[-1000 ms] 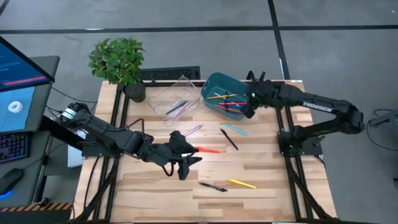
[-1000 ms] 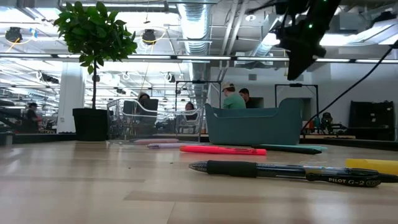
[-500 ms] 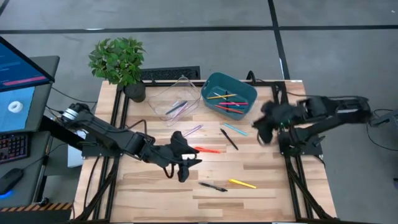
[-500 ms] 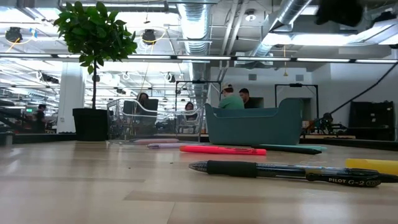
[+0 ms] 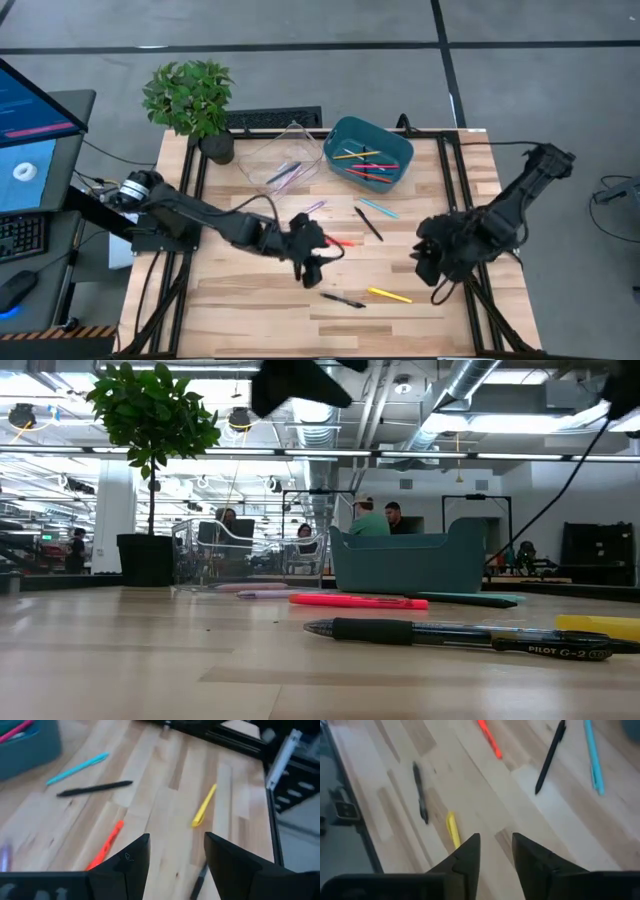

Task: Sort pens & pencils
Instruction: Put the orange pen into the transparent bin

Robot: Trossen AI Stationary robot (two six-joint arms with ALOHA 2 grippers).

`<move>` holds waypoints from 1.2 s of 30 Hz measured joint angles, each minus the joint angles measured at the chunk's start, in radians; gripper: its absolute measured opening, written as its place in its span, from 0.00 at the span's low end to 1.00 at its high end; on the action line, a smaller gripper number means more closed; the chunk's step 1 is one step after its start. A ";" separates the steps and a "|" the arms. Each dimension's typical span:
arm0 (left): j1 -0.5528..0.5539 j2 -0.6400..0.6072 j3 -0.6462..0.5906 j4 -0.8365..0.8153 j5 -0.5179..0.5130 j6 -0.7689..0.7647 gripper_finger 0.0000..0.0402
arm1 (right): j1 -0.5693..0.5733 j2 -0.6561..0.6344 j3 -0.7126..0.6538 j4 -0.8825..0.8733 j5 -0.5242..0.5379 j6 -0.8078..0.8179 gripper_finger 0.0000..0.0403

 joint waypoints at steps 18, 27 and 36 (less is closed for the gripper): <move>0.172 0.244 0.000 0.012 0.152 0.357 0.63 | 0.130 0.159 0.000 0.015 -0.010 0.186 0.54; 0.180 0.399 0.000 0.046 0.149 0.385 0.59 | 0.176 0.164 0.000 0.029 -0.009 0.265 0.51; 0.188 0.430 0.007 -0.016 0.175 0.261 0.30 | 0.187 0.164 0.000 0.040 -0.005 0.288 0.48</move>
